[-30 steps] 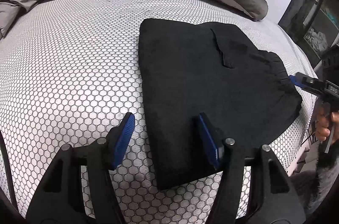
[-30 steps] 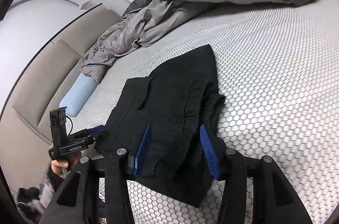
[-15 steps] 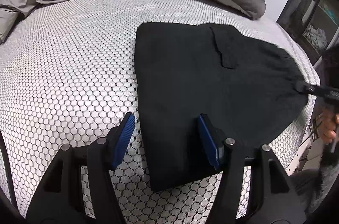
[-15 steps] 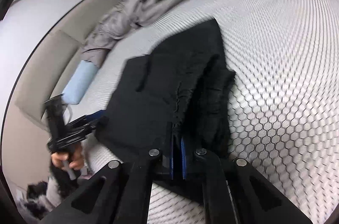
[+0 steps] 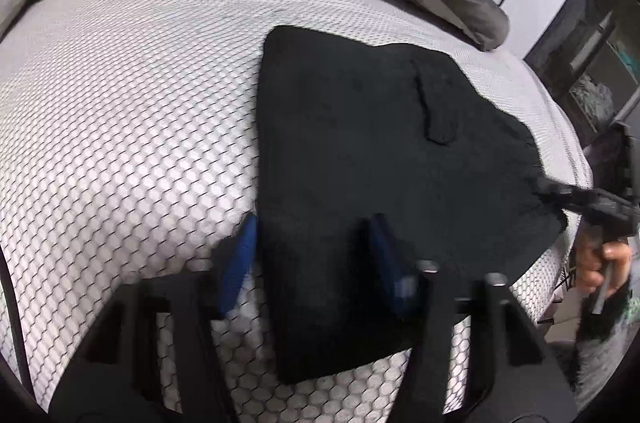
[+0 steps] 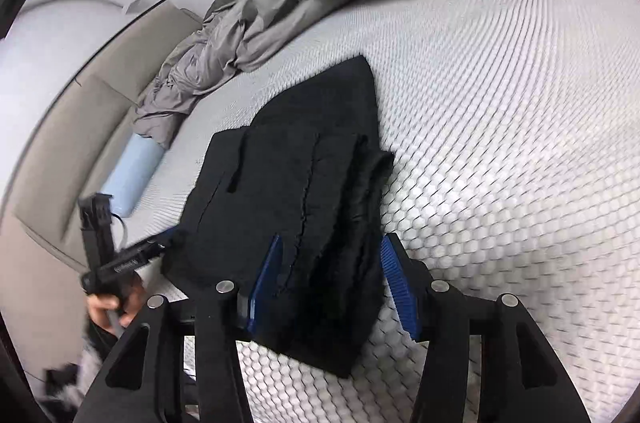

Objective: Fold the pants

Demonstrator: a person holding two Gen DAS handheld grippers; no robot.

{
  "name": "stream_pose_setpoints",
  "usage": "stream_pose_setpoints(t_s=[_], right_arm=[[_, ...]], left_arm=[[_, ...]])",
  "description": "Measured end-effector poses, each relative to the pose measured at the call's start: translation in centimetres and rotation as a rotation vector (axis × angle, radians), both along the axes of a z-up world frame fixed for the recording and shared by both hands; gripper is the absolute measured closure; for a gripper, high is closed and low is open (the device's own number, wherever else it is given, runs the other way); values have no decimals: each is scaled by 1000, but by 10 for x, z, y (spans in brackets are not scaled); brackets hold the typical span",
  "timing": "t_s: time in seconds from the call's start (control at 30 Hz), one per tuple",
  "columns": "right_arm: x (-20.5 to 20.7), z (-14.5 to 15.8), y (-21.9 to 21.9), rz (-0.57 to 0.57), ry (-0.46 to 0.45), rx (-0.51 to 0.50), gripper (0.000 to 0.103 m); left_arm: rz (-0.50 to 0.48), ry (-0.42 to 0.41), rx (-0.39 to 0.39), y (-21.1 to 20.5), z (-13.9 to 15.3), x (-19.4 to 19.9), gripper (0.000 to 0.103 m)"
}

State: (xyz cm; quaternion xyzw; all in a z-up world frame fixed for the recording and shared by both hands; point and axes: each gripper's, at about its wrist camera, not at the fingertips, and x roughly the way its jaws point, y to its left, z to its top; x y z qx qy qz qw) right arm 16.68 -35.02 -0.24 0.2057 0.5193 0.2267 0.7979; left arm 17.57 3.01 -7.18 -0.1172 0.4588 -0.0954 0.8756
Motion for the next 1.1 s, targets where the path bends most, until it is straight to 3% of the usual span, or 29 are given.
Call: stream_pose_setpoints(t_s=[0.03, 0.13, 0.2, 0.3, 0.37, 0.5, 0.57, 0.6, 0.63, 0.67, 0.77, 0.87, 0.97, 1.0, 1.1], right_arm=[[4, -6, 8, 2, -5, -40, 67], [9, 8, 22, 13, -95, -74, 76], [15, 6, 28, 0, -106, -91, 76], [24, -4, 29, -6, -66, -166, 66], [20, 5, 22, -26, -58, -146, 60], [-2, 30, 15, -14, -141, -140, 59], [-10, 30, 16, 19, -126, -108, 58], [-12, 27, 18, 34, -123, -115, 56], [-13, 23, 25, 44, -131, -166, 56], [-13, 19, 33, 60, -136, -221, 57], [-15, 8, 46, 117, -155, -393, 58], [-22, 18, 48, 129, -182, -445, 49], [-35, 38, 42, 105, -235, -416, 32], [-39, 45, 41, 95, -265, -398, 21], [-58, 67, 43, 70, -369, -375, 7]], left_arm=[[5, -12, 23, -2, 3, 2, 61], [31, -41, 99, -6, 8, 9, 62], [47, -46, 120, -8, 6, 14, 62], [68, -47, 121, -11, 6, 15, 61], [76, -60, 144, -15, 10, 11, 61], [58, -123, 210, -24, 24, -3, 61], [37, -155, 215, -33, 30, -14, 57], [24, -167, 217, -38, 32, -18, 48], [7, -172, 221, -43, 33, -20, 37], [-19, -177, 232, -50, 34, -22, 33], [-85, -163, 310, -72, 26, -27, 30], [-123, -168, 377, -83, 18, -32, 30], [-104, -187, 308, -74, 32, -42, 28], [-89, -199, 283, -70, 38, -46, 20], [-19, -279, 241, -59, 60, -64, 0]])
